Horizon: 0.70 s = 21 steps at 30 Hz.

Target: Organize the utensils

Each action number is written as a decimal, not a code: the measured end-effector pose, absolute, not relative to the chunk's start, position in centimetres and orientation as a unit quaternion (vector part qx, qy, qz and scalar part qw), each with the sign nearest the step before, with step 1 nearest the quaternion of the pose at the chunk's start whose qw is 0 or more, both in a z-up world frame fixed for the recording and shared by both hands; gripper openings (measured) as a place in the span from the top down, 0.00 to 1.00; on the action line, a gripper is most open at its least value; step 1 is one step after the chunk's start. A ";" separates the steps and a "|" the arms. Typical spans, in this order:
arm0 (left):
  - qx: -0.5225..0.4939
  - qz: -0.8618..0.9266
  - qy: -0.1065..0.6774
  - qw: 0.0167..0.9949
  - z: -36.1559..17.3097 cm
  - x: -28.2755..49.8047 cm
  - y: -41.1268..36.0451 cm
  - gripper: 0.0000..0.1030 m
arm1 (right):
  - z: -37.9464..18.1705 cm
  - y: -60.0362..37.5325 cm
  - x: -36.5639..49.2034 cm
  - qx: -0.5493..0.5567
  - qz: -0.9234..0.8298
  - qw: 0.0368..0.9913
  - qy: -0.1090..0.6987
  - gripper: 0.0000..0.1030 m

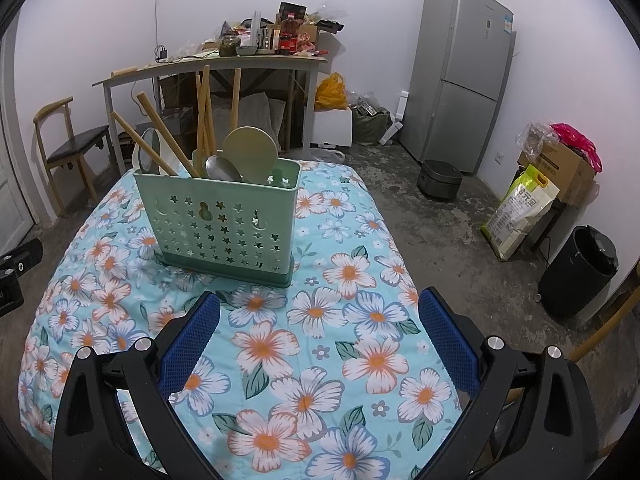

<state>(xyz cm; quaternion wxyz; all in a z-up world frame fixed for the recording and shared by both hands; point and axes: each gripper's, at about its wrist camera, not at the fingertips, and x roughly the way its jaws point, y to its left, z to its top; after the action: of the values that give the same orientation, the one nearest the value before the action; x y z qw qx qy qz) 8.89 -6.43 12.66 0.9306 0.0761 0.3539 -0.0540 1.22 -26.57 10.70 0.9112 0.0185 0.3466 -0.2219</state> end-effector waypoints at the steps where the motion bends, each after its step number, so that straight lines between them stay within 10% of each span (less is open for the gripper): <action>1: 0.076 -0.054 0.354 0.931 12.7 9.0 -6.4 0.08 | 10.7 -26.5 1.2 0.019 -0.222 0.911 0.346 0.06; 21: 0.077 -0.056 0.356 0.930 12.7 9.1 -6.3 0.08 | 10.6 -26.5 1.3 0.026 -0.216 0.911 0.349 0.06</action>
<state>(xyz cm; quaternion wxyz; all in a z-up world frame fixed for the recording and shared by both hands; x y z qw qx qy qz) 9.10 -6.27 12.68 0.9297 0.0766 0.3558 -0.0555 1.30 -26.51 10.63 0.9115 0.0264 0.3494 -0.2155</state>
